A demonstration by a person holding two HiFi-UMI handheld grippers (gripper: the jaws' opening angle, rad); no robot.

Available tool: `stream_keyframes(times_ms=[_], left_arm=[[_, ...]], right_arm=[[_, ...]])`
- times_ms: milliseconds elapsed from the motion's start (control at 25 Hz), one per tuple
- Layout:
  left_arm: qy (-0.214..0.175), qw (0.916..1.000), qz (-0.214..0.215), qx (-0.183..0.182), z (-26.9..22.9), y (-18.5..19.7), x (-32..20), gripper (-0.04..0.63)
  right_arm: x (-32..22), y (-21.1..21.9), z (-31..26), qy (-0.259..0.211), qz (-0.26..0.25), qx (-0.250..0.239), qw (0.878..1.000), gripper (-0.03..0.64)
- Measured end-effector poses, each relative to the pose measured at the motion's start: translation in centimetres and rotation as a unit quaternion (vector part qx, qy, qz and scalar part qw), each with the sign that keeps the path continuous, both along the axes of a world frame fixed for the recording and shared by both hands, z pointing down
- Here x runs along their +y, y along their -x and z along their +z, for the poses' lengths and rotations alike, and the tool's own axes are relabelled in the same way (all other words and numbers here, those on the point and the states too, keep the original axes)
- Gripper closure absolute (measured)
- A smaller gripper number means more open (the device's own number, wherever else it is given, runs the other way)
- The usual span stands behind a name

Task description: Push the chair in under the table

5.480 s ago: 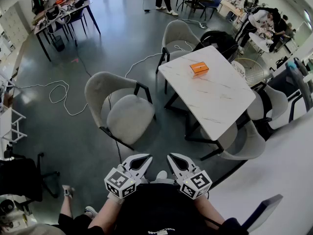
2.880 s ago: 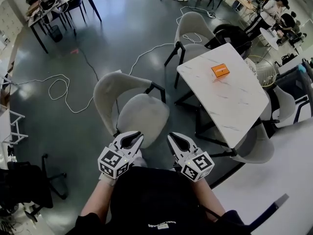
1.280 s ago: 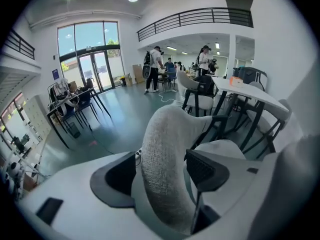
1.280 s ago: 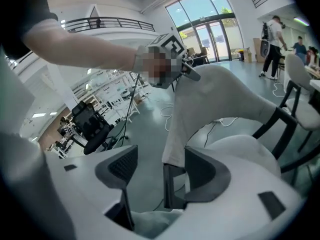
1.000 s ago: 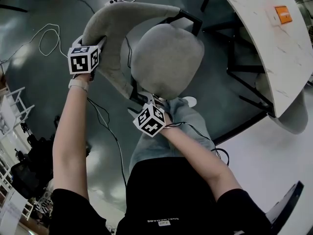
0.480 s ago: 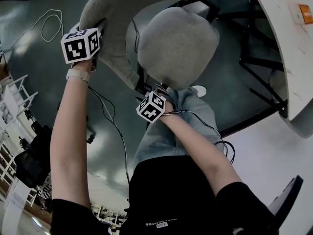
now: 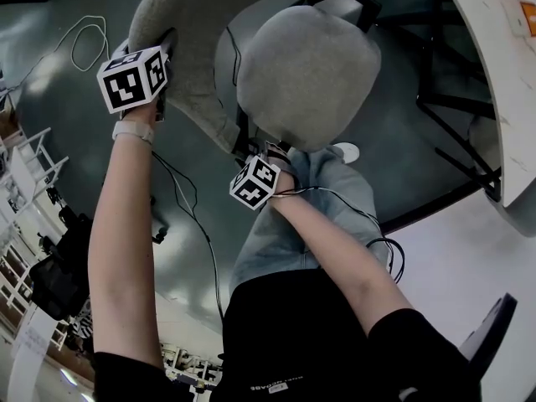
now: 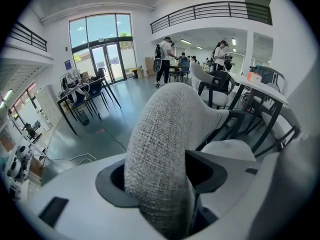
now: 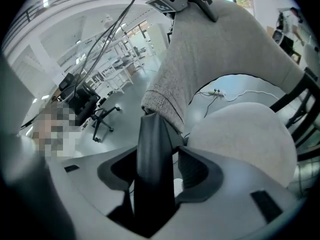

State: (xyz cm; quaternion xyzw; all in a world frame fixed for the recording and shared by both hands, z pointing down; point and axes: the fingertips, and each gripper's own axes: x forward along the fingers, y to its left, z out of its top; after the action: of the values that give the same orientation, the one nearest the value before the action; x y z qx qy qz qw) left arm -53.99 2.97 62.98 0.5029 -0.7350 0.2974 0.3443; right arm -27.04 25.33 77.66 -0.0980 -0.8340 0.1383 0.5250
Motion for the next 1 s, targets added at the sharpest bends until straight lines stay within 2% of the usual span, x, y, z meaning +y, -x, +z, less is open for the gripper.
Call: stream_keyframes(times_ms=[160, 640, 1000], left_arm=[[-0.001, 1.0000, -0.002, 0.001, 0.0, 0.0, 0.0, 0.328], [0.003, 1.0000, -0.004, -0.006, -0.5, -0.7, 0.4, 0.342], [0.001, 0.9998, -0.008, 0.020, -0.3, -4.3, 1.3, 0.388]], right_arm=[[-0.3, 0.0, 0.3, -0.033, -0.003, 0.004, 0.999, 0.409], [-0.6, -0.9, 0.1, -0.045, -0.008, 0.007, 0.999, 0.436], [-1.7, -5.3, 0.3, -0.067, -0.038, 0.007, 0.997, 0.452]])
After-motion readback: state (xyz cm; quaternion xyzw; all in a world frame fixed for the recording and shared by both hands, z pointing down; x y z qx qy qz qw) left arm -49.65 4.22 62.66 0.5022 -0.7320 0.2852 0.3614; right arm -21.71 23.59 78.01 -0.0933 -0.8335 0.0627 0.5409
